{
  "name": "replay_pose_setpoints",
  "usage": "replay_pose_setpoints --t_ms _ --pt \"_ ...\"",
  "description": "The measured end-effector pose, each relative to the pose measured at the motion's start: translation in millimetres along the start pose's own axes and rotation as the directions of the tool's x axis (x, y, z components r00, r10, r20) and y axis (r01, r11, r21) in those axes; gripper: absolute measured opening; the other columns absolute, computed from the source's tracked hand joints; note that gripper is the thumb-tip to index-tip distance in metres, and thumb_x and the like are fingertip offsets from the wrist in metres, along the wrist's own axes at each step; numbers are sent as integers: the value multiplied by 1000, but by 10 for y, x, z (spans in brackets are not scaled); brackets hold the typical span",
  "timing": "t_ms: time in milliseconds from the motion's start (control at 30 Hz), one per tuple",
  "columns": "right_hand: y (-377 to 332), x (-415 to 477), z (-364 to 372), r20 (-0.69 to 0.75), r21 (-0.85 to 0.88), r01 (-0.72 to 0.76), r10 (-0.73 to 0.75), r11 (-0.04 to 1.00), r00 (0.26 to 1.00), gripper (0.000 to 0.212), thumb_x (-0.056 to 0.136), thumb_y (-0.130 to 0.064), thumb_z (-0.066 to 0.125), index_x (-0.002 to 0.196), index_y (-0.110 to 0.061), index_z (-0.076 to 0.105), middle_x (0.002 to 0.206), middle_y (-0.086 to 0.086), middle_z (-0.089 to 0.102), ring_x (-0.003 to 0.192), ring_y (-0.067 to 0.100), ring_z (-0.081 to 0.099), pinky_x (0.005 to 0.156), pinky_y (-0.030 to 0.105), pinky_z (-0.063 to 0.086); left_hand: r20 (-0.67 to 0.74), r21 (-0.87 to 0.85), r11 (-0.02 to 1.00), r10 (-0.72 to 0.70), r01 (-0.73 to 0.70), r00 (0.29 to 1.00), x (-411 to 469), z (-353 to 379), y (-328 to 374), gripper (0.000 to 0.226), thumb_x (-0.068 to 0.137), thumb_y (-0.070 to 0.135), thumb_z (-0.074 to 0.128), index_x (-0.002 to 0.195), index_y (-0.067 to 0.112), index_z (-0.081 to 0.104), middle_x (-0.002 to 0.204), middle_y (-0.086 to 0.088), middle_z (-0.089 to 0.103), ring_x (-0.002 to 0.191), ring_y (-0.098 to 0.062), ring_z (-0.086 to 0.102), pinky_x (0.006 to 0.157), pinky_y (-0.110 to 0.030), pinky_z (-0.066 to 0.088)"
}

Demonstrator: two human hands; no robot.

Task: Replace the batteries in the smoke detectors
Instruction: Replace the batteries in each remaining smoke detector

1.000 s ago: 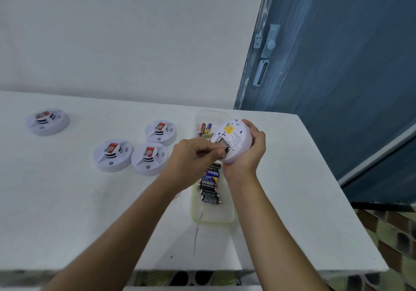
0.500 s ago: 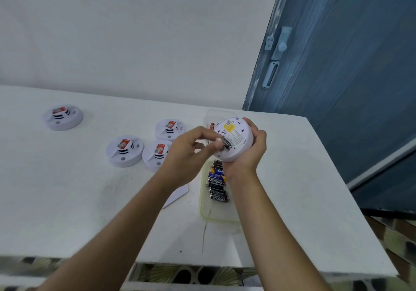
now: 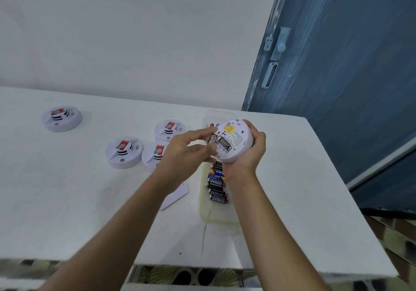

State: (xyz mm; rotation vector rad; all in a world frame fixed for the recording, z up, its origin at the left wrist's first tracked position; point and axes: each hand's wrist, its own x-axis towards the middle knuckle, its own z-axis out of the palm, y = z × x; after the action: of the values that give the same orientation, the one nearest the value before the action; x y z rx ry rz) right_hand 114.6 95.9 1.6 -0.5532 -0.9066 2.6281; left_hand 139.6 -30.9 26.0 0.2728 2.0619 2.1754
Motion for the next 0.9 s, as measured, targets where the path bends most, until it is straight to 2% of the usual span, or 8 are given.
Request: replay_pose_setpoints --t_ms 33,100,167,300,400,533,700,900 --pt "-2 2 -2 -1 11 2 -2 1000 1000 30 77 -36 53 95 -20 70 106 16 67 116 51 61 100 61 45 14 20 1000 -25 24 1000 0 -13 -7 39 87 1 67 122 17 67 107 -4 71 80 -20 73 71 -24 56" --pt "-23 2 -16 5 26 7 -7 1000 1000 27 86 -33 49 96 -18 68 98 14 68 98 43 65 88 51 52 22 90 995 -45 43 999 -6 -44 -19 42 85 1 70 123 18 67 105 -1 73 84 -19 74 76 -21 56" --pt "-59 -7 -19 20 33 -1 1 999 1000 27 92 -30 43 98 -16 66 87 11 70 83 34 67 75 39 53 22 189 981 -35 30 999 -4 -73 -26 34 83 9 75 114 19 71 98 3 76 84 -16 74 82 -26 57" --pt "-79 -38 -7 15 22 -10 9 1000 1000 27 94 -29 42 97 -15 65 80 8 72 71 27 70 73 36 54 -13 298 953 61 -55 998 -18 -89 -48 21 76 14 81 96 16 76 83 0 76 76 -13 73 78 -26 57" --pt "-79 -50 8 28 29 -23 23 999 999 26 94 -29 43 94 -16 65 79 9 71 73 29 69 72 36 54 41 392 909 138 -143 990 -21 -80 -47 22 73 14 83 94 15 78 97 6 72 83 -4 70 79 -16 54" --pt "-70 -37 12 29 28 -30 29 999 999 25 93 -28 43 95 -15 64 76 7 71 71 28 68 67 33 53 165 541 808 173 -236 971 -35 -49 8 20 83 15 76 102 17 77 103 14 67 93 10 62 78 -3 44" --pt "-29 -40 9 41 30 -34 33 999 999 25 93 -28 44 95 -15 66 87 9 69 78 31 66 70 35 51 37 453 877 161 -161 986 -8 -38 -30 15 82 15 76 97 17 77 88 9 74 80 -2 71 77 -16 54" --pt "74 -21 4 86 28 -15 13 1000 996 29 82 -33 51 100 -16 65 98 12 66 98 42 62 84 47 48 -45 365 927 104 -81 994 31 -2 -109 15 77 16 81 91 20 79 88 7 73 80 0 68 69 -8 47"
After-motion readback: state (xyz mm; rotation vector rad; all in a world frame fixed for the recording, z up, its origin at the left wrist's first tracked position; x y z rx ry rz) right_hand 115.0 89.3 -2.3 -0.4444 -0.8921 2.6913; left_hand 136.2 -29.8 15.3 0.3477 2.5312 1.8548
